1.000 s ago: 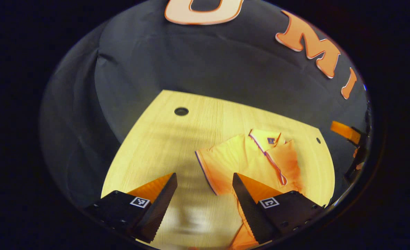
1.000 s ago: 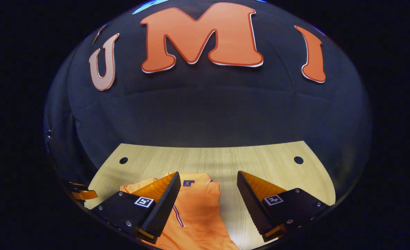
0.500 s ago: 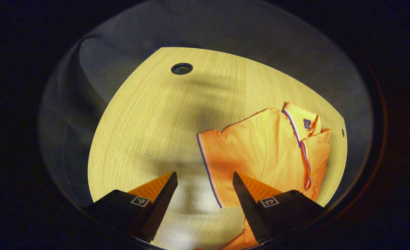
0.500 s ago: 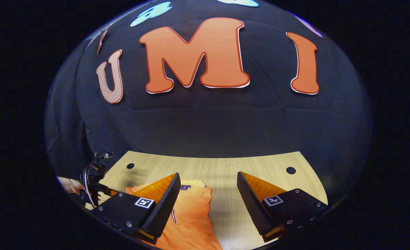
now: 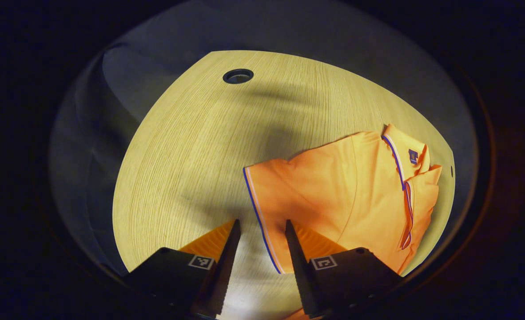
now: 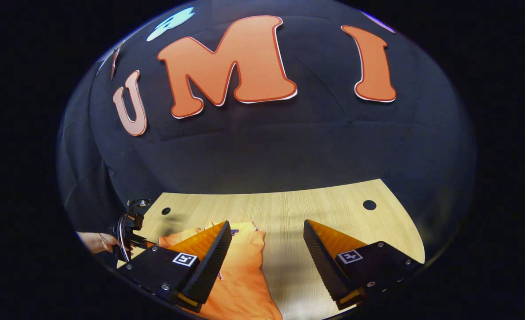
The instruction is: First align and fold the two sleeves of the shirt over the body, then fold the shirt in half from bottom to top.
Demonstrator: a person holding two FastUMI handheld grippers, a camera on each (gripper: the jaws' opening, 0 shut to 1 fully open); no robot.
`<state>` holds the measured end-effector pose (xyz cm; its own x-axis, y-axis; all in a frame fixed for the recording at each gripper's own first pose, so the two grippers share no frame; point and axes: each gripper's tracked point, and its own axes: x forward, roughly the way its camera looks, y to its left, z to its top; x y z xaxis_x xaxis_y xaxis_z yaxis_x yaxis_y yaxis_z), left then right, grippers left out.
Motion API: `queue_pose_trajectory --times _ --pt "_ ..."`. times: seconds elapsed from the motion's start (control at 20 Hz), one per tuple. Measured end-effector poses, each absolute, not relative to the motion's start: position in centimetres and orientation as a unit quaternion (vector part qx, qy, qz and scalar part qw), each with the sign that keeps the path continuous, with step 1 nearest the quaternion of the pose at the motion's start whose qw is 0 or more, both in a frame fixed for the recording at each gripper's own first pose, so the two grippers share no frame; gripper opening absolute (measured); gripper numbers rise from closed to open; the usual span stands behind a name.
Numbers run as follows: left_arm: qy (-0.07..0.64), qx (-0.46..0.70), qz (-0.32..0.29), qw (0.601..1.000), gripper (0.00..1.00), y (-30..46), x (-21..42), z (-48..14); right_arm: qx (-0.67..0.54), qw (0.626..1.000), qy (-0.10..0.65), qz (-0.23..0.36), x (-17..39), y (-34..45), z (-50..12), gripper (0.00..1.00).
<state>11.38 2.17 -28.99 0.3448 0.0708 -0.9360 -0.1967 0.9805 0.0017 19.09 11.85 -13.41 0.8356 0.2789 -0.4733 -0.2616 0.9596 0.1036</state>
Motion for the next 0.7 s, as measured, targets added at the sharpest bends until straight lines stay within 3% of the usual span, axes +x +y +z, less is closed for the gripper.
queue_pose_trajectory --times 0.1,0.25,0.7 --pt "0.567 -0.058 0.068 0.819 0.21 1.4 11.5 -28.9 0.018 0.959 0.246 0.141 19.1 11.7 -13.1 0.99" --pt "0.559 -0.071 0.047 0.825 0.02 0.1 12.0 -28.8 0.003 0.962 0.238 0.134 18.7 11.0 -12.9 0.99" --pt "0.483 -0.034 -0.029 0.874 0.02 -5.1 12.1 -19.2 0.003 0.968 0.213 0.132 17.5 10.8 -10.9 0.99"
